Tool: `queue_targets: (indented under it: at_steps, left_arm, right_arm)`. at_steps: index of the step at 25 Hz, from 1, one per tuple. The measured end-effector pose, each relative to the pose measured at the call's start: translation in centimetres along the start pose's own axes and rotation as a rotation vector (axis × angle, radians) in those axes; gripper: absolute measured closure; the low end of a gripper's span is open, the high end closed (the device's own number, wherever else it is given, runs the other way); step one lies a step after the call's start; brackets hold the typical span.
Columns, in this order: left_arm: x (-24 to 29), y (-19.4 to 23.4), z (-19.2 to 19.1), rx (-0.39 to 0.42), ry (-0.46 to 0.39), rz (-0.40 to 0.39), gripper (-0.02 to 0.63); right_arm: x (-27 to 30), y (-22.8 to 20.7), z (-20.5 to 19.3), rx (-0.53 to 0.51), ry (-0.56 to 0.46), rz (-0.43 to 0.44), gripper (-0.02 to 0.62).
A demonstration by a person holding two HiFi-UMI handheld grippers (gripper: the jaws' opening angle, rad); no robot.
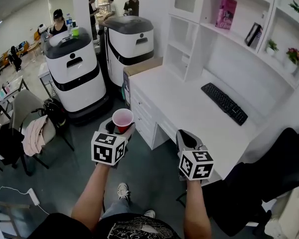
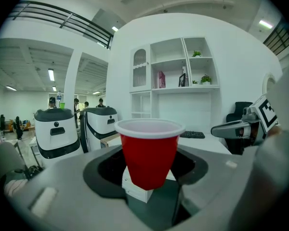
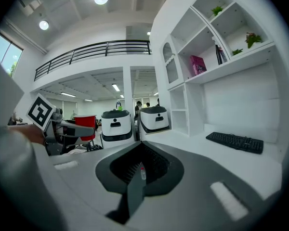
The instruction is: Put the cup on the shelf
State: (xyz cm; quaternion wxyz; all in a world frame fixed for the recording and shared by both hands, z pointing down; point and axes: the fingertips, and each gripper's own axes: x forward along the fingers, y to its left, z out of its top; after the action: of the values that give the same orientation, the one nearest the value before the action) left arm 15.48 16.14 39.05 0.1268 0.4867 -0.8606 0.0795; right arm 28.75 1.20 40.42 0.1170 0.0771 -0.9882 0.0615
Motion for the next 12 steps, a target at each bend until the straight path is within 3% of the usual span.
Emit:
queue_targets:
  at_steps: [12]
  left_arm:
    - [8.6,7.9,2.6,-0.005,-0.011,-0.094,0.345]
  right_arm:
    - [9.4,-0.4,2.7,-0.012,0.029,-0.09,0.571]
